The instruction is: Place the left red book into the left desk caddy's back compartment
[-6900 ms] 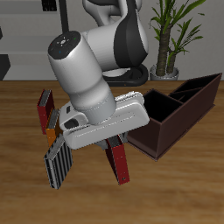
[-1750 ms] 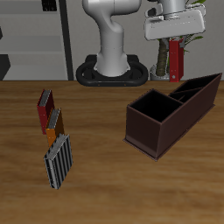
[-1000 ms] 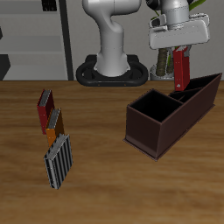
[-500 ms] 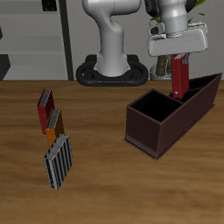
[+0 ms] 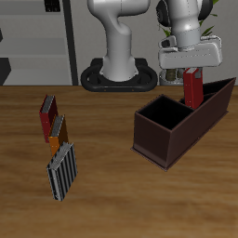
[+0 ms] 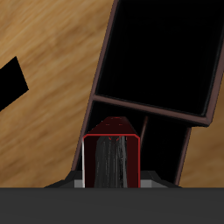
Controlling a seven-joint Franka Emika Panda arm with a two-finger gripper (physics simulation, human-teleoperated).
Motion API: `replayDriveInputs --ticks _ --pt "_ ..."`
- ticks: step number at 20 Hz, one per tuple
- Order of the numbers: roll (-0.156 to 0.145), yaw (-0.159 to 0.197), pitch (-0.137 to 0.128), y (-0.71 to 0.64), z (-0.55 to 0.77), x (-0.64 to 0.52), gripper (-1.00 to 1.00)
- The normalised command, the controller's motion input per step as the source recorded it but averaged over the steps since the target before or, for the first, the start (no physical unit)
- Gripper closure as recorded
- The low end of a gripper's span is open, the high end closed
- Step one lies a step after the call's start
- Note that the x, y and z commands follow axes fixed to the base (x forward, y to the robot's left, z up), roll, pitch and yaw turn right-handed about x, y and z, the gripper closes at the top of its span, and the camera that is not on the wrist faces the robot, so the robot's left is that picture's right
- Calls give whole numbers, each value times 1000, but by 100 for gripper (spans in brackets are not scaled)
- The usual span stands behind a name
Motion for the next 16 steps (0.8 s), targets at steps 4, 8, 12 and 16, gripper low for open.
replayDriveInputs --ticks 4,8,12,16 --pt "29 22 71 76 -307 163 100" --pt "61 53 68 169 -326 208 100" --pt "144 25 47 104 -246 160 -100" --pt "25 -4 65 -20 -172 110 -100"
